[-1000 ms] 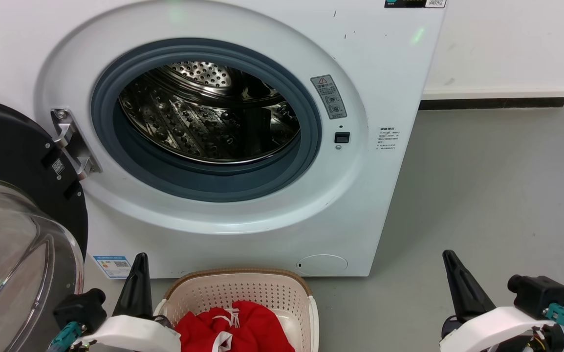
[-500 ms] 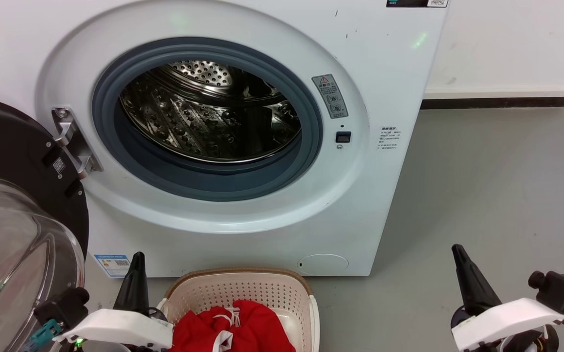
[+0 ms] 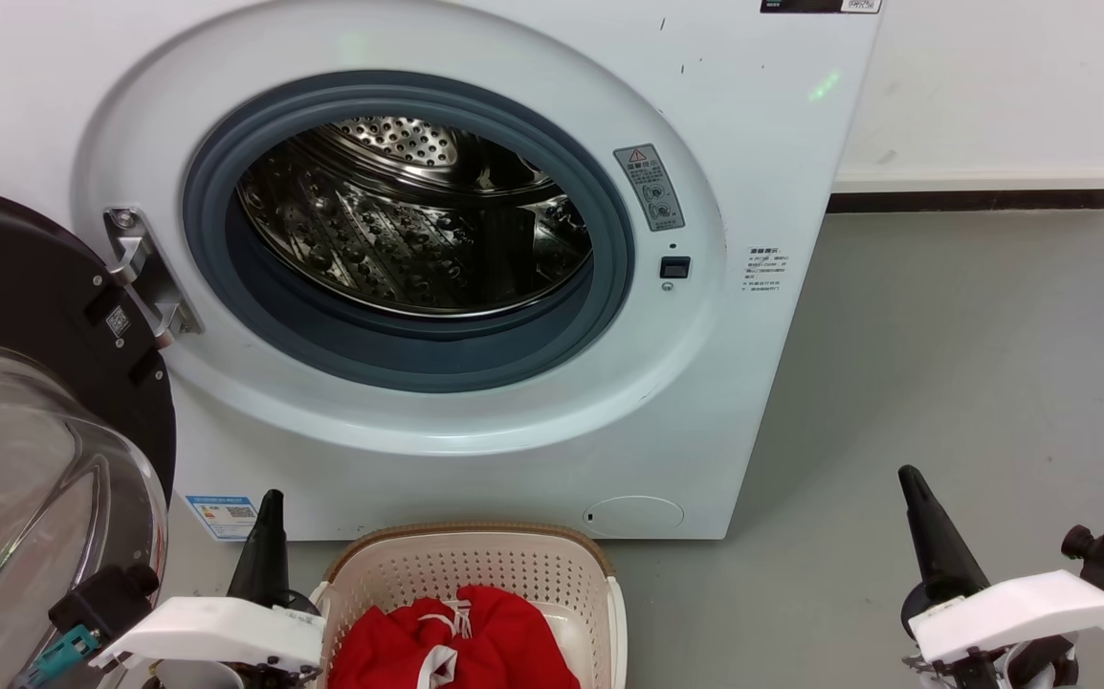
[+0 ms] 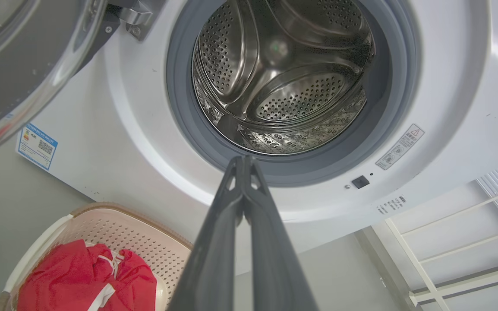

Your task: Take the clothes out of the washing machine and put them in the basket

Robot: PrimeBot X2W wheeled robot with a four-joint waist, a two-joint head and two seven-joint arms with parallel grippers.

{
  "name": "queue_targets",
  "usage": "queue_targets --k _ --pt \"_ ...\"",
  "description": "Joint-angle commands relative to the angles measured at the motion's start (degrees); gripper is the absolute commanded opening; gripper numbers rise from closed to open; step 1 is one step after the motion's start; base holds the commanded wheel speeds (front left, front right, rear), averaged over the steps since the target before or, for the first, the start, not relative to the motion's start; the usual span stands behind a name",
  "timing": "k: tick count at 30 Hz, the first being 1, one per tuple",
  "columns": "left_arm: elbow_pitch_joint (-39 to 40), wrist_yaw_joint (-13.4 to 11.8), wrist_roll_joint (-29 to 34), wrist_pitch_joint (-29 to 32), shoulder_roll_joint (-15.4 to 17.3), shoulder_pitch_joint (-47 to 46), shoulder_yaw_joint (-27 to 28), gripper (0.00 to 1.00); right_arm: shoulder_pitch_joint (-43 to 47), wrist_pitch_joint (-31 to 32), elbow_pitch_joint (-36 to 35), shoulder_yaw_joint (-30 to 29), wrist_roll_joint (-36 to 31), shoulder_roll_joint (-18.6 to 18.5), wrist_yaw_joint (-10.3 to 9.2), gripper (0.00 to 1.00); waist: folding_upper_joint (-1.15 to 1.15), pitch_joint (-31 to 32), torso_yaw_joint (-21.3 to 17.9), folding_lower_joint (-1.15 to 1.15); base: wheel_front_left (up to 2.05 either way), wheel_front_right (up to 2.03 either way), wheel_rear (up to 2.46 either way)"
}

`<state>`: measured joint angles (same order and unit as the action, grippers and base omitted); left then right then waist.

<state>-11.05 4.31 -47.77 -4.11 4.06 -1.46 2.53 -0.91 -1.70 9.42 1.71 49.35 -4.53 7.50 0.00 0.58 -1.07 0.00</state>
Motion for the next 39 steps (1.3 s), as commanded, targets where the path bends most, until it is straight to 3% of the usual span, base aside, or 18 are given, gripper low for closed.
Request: queue_targets --k 1,39 --pt "0.4 0.4 -2.3 0.5 0.0 -1.7 0.5 0.0 -1.5 0.3 -0.3 -0.4 2.6 -0.5 0.0 0.0 0.0 0.0 0.0 0.0 0.0 0.0 0.0" --pt "-1.5 2.0 -25.9 6.3 -0.6 -3.7 2.5 0.0 -3.8 3.5 2.4 -3.2 26.5 -0.5 -0.01 0.0 0.0 -0.4 0.5 0.0 0.0 0.0 0.0"
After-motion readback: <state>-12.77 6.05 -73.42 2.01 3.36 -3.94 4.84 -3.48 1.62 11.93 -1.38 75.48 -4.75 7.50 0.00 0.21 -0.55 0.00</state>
